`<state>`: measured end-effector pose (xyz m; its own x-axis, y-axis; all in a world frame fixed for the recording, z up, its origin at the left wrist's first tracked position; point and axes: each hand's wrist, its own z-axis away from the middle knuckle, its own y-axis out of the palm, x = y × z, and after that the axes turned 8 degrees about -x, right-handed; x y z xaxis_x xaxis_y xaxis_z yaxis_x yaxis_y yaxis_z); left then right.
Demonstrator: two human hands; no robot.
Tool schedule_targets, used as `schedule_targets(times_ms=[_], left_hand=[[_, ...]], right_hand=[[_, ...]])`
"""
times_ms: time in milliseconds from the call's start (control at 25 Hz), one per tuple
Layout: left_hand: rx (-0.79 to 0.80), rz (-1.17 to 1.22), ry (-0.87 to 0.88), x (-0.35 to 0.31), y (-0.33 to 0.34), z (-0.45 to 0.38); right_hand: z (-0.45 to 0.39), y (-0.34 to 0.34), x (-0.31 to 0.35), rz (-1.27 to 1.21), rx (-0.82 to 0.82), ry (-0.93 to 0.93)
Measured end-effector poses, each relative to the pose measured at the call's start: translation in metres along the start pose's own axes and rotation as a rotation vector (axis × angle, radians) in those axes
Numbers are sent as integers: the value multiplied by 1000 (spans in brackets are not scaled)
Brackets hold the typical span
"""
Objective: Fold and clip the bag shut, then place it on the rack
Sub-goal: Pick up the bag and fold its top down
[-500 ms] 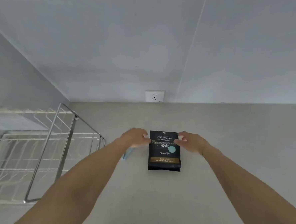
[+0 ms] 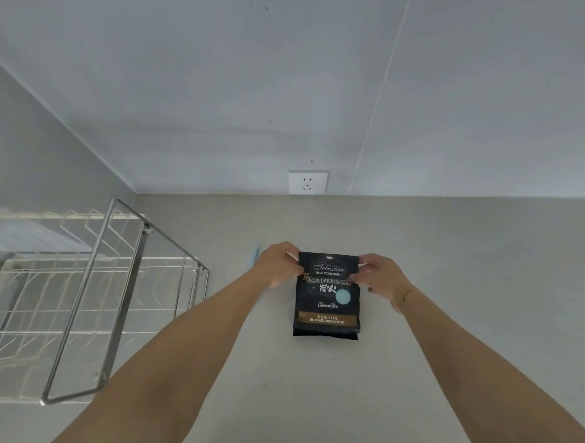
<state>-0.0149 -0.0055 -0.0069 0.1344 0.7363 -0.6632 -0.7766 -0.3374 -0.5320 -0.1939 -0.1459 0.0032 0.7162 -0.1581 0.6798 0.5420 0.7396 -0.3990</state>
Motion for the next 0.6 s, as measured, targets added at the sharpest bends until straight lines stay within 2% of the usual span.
schedule_targets(times_ms=[120, 240, 440, 600], left_hand=[[8, 158, 12, 3, -3, 24], [36, 236, 73, 15, -6, 63], [-1, 52, 268, 56, 3, 128], [-149, 1, 348, 66, 18, 151]], right_hand=[[26, -6, -12, -148, 27, -27], [64, -7, -31, -167, 0, -137], [124, 13, -74, -83, -104, -304], [144, 35, -89, -162, -220, -326]])
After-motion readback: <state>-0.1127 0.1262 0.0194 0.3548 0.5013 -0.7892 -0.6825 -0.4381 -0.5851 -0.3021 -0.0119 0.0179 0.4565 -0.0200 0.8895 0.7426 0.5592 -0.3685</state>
